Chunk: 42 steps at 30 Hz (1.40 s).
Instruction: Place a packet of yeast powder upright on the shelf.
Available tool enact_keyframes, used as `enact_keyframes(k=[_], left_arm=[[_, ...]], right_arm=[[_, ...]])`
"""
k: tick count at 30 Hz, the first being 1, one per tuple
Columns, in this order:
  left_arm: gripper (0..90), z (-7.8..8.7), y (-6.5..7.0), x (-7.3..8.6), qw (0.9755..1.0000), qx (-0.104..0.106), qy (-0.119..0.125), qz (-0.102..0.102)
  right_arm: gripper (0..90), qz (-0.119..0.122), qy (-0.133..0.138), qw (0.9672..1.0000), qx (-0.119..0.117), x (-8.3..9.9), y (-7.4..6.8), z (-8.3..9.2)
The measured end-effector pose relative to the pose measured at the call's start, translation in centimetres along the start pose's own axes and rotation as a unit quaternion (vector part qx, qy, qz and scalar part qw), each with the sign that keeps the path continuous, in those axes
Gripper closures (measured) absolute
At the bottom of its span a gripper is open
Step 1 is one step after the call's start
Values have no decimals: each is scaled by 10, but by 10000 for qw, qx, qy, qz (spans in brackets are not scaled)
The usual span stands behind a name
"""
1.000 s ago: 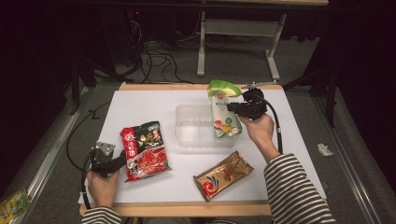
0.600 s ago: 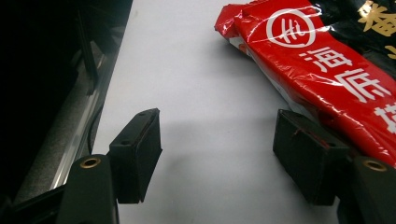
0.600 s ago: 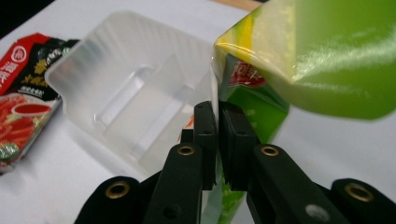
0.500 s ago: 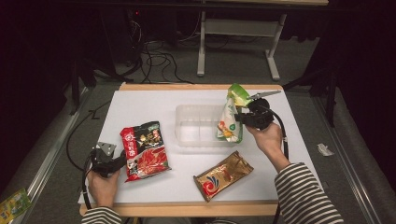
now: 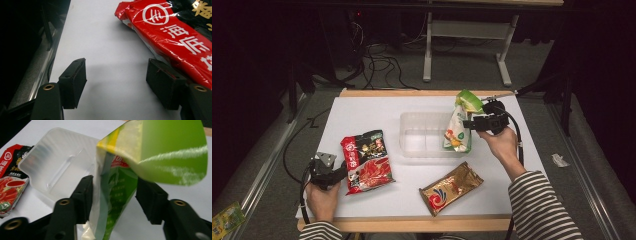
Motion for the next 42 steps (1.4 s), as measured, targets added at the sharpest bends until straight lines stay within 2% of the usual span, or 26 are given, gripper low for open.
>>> enact_keyframes(k=[4,9,11,12,13,14,18,19,21,26,31,33,34,39,42], left_arm=[[327,0,0,0,10000,-1,6,9],[328,0,0,0,10000,3,5,0],[328,0,0,0,10000,2,4,0],[328,0,0,0,10000,8,10,10],[328,0,0,0,10000,3,8,12],[327,0,0,0,10000,12,9,13],[328,0,0,0,10000,12,8,14],[328,0,0,0,10000,8,8,12],[327,0,0,0,10000,9,8,12],[327,0,0,0,10000,21,4,21],[327,0,0,0,10000,14,12,17],[327,0,0,0,10000,15,11,10],[327,0,0,0,10000,7,13,-6],[327,0,0,0,10000,7,26,1],[327,0,0,0,10000,10,27,1]], right_arm=[[366,-221,-188,9996,50,-10,7,-14],[360,-370,-251,9990,45,-12,7,-23],[407,-354,-382,9986,126,-11,7,-28],[476,-222,-535,9977,343,-8,8,-32],[476,-222,-535,9977,343,-8,8,-32],[515,-208,-589,9973,398,-7,8,-33],[690,-206,-616,9972,376,-7,5,-35],[740,-201,-585,9974,360,-7,3,-35],[779,-215,-535,9977,346,-9,0,-35],[829,-292,-158,9992,210,-14,-11,-31],[837,-365,279,9985,302,-25,-16,-28],[837,-340,471,9974,419,-28,-17,-27],[838,-318,651,9964,447,-31,-17,-28],[837,-230,838,9943,611,-31,-19,-36],[828,-83,859,9941,658,-20,-22,-44]])
Point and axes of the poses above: each handheld gripper's, and its own axes: z roughly backward along the jaws, x roughly out of its underside, y roughly to its right, the point moved 9 cm from there along -z, roughly forward along the jaws, and after that the axes turned 2 degrees about x, right-handed, at the moved point
